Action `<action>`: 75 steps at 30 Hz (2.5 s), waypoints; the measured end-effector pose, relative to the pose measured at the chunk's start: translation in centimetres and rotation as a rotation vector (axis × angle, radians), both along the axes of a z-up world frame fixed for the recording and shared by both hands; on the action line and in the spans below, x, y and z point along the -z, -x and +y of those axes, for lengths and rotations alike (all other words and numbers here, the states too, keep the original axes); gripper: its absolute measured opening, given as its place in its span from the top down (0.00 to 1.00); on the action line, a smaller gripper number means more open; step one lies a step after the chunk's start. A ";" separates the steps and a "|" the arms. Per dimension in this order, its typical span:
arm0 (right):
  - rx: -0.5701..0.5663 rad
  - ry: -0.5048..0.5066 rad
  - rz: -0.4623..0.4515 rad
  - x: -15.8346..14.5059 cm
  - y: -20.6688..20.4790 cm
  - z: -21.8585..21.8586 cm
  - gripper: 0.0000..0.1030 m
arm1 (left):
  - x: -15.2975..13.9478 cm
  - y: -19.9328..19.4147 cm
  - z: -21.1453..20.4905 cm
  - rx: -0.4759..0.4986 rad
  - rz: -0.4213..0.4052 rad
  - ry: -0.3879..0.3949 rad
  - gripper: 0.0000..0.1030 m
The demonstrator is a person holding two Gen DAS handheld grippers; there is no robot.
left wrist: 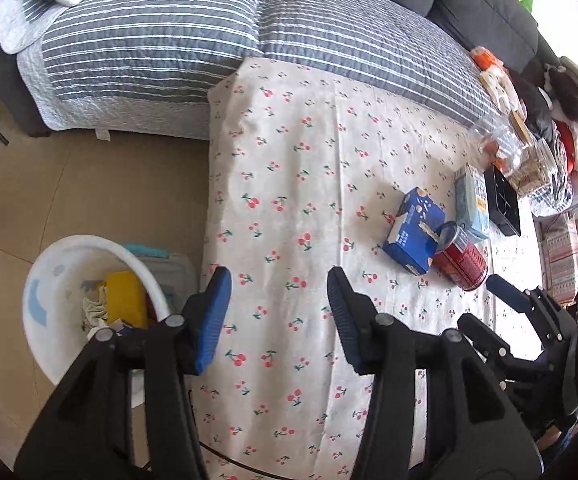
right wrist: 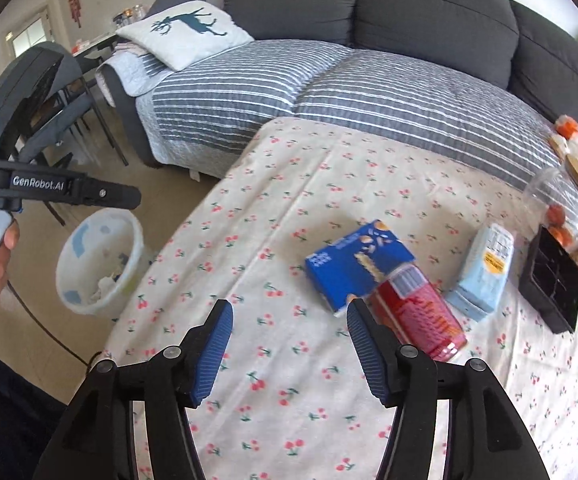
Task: Collect trash
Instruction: 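Move both open tools back toward the second blue box and milk carton, then grasp the blue snack box with the left tool while the right tool grasps the milk carton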
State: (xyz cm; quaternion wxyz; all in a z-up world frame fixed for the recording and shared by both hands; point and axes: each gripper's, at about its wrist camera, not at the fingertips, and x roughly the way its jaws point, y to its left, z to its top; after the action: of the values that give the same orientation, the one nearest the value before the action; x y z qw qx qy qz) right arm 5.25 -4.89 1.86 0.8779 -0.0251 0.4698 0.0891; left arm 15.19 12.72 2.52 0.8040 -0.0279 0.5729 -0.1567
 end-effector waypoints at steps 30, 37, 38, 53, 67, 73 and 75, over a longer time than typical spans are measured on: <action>0.476 -0.216 0.119 4.2 -5.5 -20.2 0.29 | 6.9 -0.4 -19.0 0.373 -0.005 -0.247 0.32; 0.500 -0.307 0.158 6.0 -6.2 -20.6 0.29 | 7.9 0.0 -20.4 0.392 -0.019 -0.280 0.33; 0.500 -0.321 0.156 6.1 -6.3 -20.6 0.29 | 7.8 0.0 -20.5 0.386 -0.023 -0.275 0.38; 0.484 -0.353 0.143 6.6 -7.2 -19.1 0.29 | 6.9 -0.6 -19.3 0.332 -0.030 -0.228 0.43; 0.454 -0.269 0.070 4.5 -6.5 -16.5 0.43 | 4.4 1.3 -15.9 0.316 -0.073 -0.193 0.43; 0.438 -0.241 0.008 2.7 -5.7 -15.7 0.45 | 2.9 1.6 -14.1 0.299 -0.105 -0.160 0.43; 0.424 -0.234 -0.008 2.0 -5.4 -15.1 0.46 | 2.5 1.7 -13.3 0.292 -0.110 -0.149 0.43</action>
State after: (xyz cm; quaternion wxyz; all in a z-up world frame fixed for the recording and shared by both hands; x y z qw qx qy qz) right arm 10.68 -20.02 -0.18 0.8758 0.1757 0.4474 -0.0434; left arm 13.49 -0.55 0.02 0.8028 0.1239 0.5359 -0.2302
